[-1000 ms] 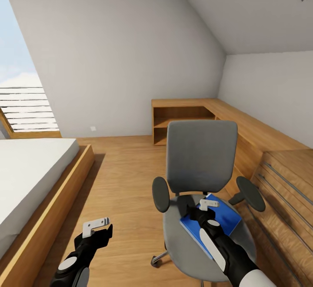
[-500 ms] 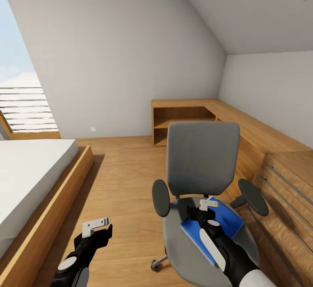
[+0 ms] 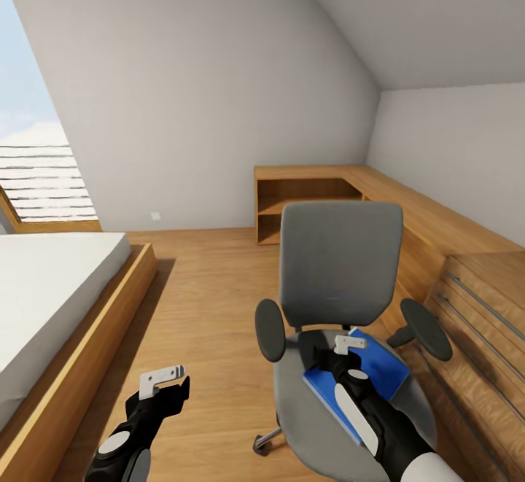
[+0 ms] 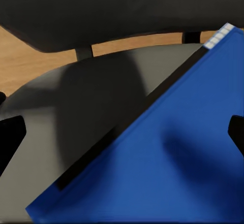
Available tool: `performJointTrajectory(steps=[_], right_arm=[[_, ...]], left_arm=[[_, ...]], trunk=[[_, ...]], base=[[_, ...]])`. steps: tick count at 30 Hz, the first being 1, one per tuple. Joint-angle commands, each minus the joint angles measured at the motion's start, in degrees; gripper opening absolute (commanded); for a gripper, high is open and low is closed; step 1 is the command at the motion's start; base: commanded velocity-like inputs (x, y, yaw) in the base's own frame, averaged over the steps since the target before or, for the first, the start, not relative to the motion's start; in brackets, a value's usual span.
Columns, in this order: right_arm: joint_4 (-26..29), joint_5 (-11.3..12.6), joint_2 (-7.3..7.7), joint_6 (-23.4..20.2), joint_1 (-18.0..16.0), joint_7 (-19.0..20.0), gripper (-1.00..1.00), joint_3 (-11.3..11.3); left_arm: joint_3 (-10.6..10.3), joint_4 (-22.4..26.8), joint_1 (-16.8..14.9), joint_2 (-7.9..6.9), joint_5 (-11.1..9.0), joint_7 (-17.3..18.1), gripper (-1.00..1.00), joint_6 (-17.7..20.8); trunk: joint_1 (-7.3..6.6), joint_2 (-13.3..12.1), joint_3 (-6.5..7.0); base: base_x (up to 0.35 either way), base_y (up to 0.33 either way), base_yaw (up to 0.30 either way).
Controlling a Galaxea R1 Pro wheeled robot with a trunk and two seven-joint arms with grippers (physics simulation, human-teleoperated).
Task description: In the bedroom, organize the workspace by keeping the computer under the desk, ensuring the monitor is on the desk, placing the keyboard on the desk next to the monitor, placing the mouse on the desk next to the keyboard, moving the folder from the swivel chair onto the desk next to the mouse, stacking the notebook on top of the folder with the pen on top of the notebook, and positioning the swivel chair next to the desk.
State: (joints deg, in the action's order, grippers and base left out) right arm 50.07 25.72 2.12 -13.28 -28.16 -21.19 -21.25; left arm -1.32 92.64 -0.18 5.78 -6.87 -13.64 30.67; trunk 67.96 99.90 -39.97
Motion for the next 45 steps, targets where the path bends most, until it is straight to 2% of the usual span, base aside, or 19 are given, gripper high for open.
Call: performJointTrajectory(steps=[1,11,23,33,45], right_arm=[[0.1,0.4,0.08,-0.3,0.0,-0.5,1.0,-0.3],[0.1,0.4,0.08,-0.7,0.0,-0.5,1.0,-0.4],[0.1,0.4,0.05,-0.7,0.0,-0.5,1.0,-0.3],[0.1,0.4,0.03,-0.7,0.0,-0.5,1.0,-0.3],[0.1,0.4,-0.01,-1.7,0.0,-0.6,1.0,-0.2]], left_arm=[[-0.1,0.1,0.0,-0.02,-0.6,-0.5,1.0,0.2],[-0.1,0.1,0.0,-0.03,-0.6,-0.5,1.0,0.2],[0.0,-0.3,0.0,-0.28,-0.6,-0.4,1.0,0.5],[0.0,-0.4,0.0,-0.29,-0.5,-0.2,1.0,0.5],[0.0,-0.3,0.0,-0.23,-0.5,-0.3,1.0,0.5]], trunk=[[0.22,0.4,-0.23],[2.42,4.5,-2.03],[2.42,4.5,-2.03],[2.42,4.5,-2.03],[2.42,4.5,-2.03]], base=[[0.0,0.0,0.0],[0.0,0.0,0.0],[0.008,0.0,0.0],[0.184,0.0,0.0],[0.028,0.0,0.0]])
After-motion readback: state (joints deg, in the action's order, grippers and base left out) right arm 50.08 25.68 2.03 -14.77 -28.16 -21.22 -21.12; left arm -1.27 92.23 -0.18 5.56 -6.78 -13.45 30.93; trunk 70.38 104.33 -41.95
